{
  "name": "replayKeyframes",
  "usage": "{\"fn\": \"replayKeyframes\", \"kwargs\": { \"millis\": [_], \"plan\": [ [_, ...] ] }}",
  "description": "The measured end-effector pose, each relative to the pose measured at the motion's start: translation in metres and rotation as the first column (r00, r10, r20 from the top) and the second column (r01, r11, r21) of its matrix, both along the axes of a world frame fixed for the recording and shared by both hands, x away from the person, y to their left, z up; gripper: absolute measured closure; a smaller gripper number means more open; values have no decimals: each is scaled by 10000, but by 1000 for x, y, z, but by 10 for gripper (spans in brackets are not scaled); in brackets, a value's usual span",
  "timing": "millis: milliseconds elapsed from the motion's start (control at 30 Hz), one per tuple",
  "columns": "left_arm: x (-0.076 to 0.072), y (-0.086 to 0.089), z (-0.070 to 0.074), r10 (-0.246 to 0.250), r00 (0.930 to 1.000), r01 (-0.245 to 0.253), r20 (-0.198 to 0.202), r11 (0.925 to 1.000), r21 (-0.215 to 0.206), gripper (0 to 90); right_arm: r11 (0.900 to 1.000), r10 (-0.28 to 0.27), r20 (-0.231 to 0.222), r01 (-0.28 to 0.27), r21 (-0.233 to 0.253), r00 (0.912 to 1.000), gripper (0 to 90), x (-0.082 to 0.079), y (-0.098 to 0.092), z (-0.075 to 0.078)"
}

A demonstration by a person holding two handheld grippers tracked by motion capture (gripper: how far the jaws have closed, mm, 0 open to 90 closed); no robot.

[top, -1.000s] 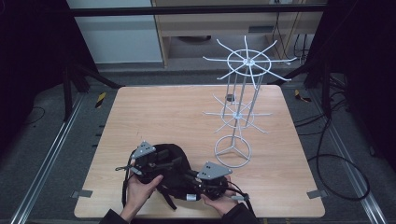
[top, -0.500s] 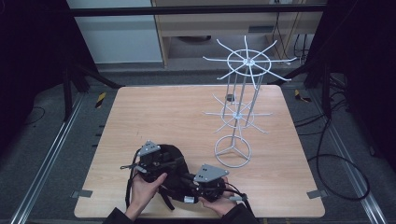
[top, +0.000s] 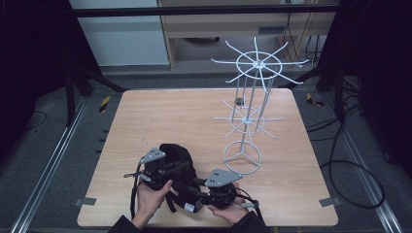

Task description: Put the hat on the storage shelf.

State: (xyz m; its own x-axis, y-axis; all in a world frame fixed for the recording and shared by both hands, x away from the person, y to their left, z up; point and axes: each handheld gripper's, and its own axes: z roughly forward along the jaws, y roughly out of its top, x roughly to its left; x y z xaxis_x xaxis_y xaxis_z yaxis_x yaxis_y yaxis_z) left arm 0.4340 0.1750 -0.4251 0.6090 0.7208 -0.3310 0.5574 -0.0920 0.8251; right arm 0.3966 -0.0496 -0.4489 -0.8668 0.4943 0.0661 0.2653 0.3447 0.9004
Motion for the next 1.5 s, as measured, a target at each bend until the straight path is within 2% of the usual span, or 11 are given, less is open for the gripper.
{"fn": "replayKeyframes", "kwargs": {
  "millis": [133, 233, 433, 600, 800, 933, 967, 1067, 1200, 1333, 1500],
  "plan": [
    [-5, 7, 12, 70, 9988, -58, 485, 9996, -265, 819, 9986, -211, 230, 200, 490, 9995, 635, -1, -13, 12],
    [-9, 9, 20, 55, 9963, -21, 852, 9992, -388, 824, 9961, -581, 180, 568, 675, 9981, 605, 2, -21, 15],
    [-20, 10, 35, -160, 9890, 280, 1472, 9964, -795, 824, 9973, -587, -40, 588, 436, 9983, 536, 5, -15, 5],
    [-29, 8, 46, -477, 9801, 687, 1928, 9923, -1034, 825, 9980, -506, -94, 509, 375, 9987, 535, 5, -12, 2],
    [-36, 0, 48, -934, 9718, 1185, 2164, 9873, -1060, 826, 9981, -203, -248, 217, 576, 9995, 620, 8, -12, 0],
    [-36, -2, 46, -1106, 9692, 1349, 2201, 9859, -987, 827, 9973, 213, -526, -175, 716, 9984, 841, 9, -11, -2],
    [-36, -2, 46, -1103, 9688, 1342, 2218, 9863, -958, 826, 9974, 234, -567, -195, 688, 9981, 876, 8, -11, -2],
    [-35, 0, 44, -1014, 9678, 1240, 2305, 9886, -857, 824, 9987, 104, -612, -73, 510, 9981, 891, 8, -13, 0],
    [-34, 4, 41, -961, 9640, 1149, 2478, 9914, -624, 818, 9991, -421, -134, 420, -59, 9990, 892, 8, -18, 6],
    [-36, 10, 33, -971, 9628, 1106, 2521, 9931, -398, 807, 9963, -662, 197, 671, -534, 9976, 892, 8, -22, 11],
    [-43, 18, 20, -978, 9688, 1051, 2277, 9943, -203, 794, 9906, -583, 249, 609, -1228, 9980, 892, 8, -18, 9]
  ]
}}
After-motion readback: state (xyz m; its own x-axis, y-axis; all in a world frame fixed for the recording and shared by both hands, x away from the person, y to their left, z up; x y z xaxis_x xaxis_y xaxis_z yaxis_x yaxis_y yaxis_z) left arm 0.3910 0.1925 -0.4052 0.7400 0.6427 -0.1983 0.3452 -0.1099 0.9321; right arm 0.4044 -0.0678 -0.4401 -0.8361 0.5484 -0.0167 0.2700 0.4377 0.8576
